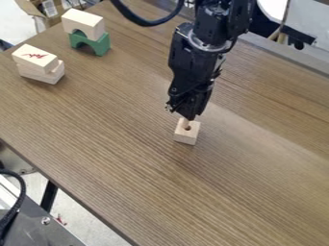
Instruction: Put the cylinder in the hole of the square
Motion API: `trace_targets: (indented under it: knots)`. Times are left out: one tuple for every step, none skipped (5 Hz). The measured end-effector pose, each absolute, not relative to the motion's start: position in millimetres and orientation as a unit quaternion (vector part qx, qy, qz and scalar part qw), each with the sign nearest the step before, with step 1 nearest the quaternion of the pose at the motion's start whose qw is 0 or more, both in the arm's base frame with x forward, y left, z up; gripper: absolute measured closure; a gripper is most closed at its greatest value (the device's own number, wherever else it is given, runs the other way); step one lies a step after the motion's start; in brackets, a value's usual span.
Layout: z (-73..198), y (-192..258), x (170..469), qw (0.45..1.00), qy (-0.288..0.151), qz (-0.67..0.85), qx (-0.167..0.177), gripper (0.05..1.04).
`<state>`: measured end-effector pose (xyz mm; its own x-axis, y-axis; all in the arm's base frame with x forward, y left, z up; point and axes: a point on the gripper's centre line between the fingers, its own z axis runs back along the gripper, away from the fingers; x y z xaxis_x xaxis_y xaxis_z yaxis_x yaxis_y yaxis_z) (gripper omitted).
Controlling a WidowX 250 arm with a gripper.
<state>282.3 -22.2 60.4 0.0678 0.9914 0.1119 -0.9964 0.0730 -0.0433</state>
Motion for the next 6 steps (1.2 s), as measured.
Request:
trace_targets:
  knots:
    - [60.1, -22.5, 282.4, 0.729, -0.057, 0.682, 0.022, 0.959]
    - [60.4, -24.8, 282.0, 0.731, -0.061, 0.679, 0.024, 0.959]
    - [60.5, -26.7, 281.9, 0.730, -0.062, 0.680, 0.024, 0.959]
    - [59.7, -29.3, 280.5, 0.733, -0.065, 0.676, 0.028, 0.959]
    - [57.1, -34.1, 277.5, 0.737, -0.064, 0.672, 0.030, 0.959]
    - [57.2, -36.5, 277.0, 0.738, -0.067, 0.670, 0.033, 0.959]
